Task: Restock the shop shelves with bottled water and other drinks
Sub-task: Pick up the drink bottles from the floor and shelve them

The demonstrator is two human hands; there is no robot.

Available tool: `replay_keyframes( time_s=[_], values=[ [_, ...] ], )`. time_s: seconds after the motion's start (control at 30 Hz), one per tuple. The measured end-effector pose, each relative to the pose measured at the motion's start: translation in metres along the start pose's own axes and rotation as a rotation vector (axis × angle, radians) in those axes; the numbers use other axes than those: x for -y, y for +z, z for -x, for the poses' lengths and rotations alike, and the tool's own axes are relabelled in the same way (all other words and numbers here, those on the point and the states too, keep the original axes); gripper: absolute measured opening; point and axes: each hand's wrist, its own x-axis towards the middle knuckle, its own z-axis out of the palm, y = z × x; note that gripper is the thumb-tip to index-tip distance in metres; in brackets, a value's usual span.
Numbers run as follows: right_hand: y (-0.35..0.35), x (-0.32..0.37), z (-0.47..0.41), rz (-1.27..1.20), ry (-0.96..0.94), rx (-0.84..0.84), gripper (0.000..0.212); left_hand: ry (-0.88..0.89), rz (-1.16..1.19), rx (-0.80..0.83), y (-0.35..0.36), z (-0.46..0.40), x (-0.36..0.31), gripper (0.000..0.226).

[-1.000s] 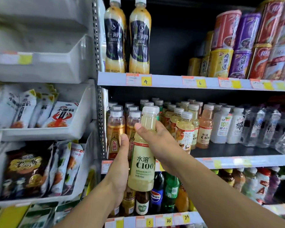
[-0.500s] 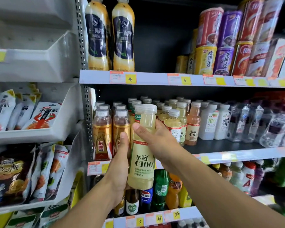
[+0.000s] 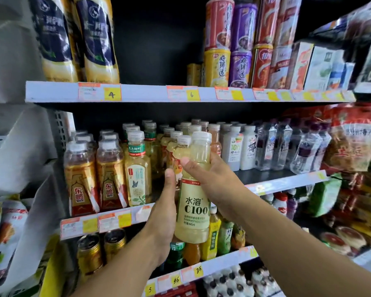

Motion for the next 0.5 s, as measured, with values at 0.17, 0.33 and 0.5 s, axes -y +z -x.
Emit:
replay_keyframes(
  time_s=[0.17,0.33,0.5],
  values=[
    [-0.032,-0.011,0.003,0.014,0.031,-0.06,0.048,-0.019,0.011,0.056,0.028,-0.016,0.011,0.088],
    [-0.061,-0.023,0.008,0.032,0.066,-0.154,0.057,-0.039,0.01,0.073,0.052,-0.034,0.025,0.09],
    [-0.092,-0.029,0.011,0.103,0.132,-0.081,0.047,0.006,-0.022,0.05,0.07,-0.047,0.026,0.078]
  ],
)
